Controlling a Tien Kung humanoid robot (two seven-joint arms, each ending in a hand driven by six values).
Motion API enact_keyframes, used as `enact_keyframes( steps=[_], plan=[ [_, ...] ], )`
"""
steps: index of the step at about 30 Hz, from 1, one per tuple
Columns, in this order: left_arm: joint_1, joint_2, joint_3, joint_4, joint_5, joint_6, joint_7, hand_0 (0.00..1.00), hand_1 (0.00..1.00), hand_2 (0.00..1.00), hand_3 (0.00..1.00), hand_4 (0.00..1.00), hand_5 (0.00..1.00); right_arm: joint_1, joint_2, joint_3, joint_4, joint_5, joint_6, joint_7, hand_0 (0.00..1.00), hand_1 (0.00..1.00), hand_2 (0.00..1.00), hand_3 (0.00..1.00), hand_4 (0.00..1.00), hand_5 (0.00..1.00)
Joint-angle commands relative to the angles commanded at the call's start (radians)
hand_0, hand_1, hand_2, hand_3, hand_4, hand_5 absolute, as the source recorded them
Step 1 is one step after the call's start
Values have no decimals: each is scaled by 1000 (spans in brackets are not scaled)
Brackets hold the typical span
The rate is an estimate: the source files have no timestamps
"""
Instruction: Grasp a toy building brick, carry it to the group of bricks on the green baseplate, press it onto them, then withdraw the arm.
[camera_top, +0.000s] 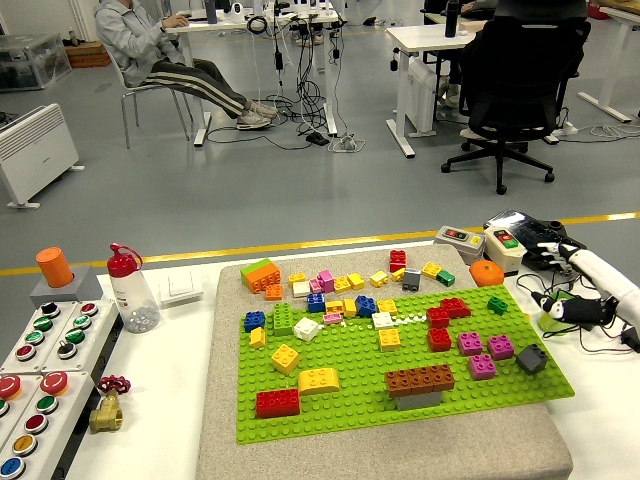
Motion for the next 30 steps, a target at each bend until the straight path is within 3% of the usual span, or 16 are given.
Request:
enact_keyframes(
  steps=[3,7,14,22,30],
  plan=[
    [-1,0,0,0,2,4,1,774,807,892,742,503,998,11,5,-27,-6,-54,17,-10,872,824,837,829,605,22],
    [-2,0,-1,0,8,13,5,772,798,887,729,500,998,32,21,-93,-16,-215,47,-28,878,836,837,823,611,30],
    [0,0,-7,0,14,20,5,771,797,884,726,500,998,66,48,-152,-41,-386,57,-37,881,831,836,814,616,41],
    [2,0,-10,0,16,24,5,767,794,883,723,497,998,98,75,-178,-67,-406,45,-45,882,828,835,812,619,60],
    [3,0,-9,0,17,26,6,767,793,881,719,496,998,138,113,-202,-144,-409,27,-50,883,830,834,812,622,79]
  ],
)
